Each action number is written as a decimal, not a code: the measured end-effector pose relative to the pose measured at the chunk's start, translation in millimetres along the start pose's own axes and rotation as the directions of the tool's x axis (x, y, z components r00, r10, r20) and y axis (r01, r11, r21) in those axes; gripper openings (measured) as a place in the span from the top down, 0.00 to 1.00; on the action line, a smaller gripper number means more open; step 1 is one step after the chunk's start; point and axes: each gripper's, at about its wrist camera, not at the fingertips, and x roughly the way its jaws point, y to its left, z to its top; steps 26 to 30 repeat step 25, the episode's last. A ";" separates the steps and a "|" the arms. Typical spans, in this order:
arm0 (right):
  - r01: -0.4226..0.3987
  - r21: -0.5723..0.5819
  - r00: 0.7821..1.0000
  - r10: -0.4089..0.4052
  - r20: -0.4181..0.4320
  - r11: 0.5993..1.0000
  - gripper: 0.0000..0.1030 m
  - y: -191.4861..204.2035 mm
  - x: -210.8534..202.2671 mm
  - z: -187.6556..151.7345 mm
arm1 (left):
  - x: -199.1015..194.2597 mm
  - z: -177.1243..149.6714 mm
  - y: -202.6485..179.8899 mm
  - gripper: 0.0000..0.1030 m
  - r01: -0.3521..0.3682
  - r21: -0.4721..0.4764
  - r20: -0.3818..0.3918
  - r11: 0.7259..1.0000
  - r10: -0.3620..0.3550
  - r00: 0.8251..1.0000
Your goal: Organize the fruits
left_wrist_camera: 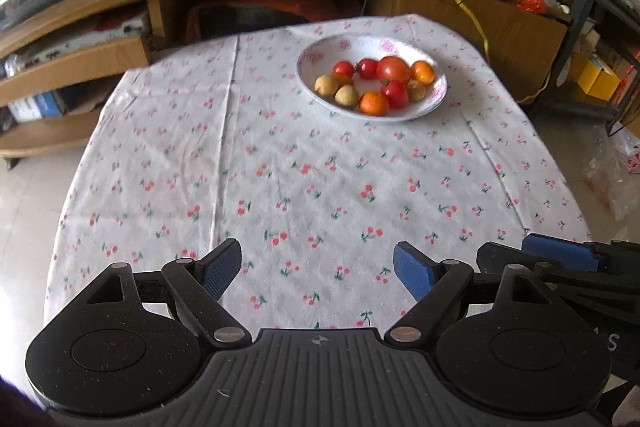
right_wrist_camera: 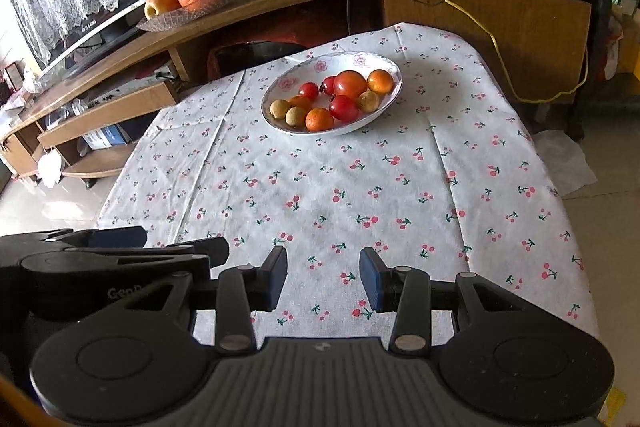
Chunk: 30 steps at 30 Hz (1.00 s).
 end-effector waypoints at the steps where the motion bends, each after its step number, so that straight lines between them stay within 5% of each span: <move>1: 0.003 -0.004 1.000 -0.003 -0.005 1.000 0.61 0.7 1.2 -0.5 | 1.6 -0.4 0.5 0.23 0.014 -0.009 -0.012 1.000 -0.014 1.000; 15: 0.014 -0.014 1.000 -0.015 -0.018 1.000 0.61 -0.2 5.6 -2.8 | -2.4 -4.8 -10.2 0.24 -0.046 0.089 0.077 0.995 0.040 0.996; 30: 0.018 -0.009 1.000 -0.018 -0.017 1.000 0.61 0.1 5.9 -3.1 | -3.2 -4.5 -8.6 0.20 -0.070 0.094 0.098 0.993 0.061 0.993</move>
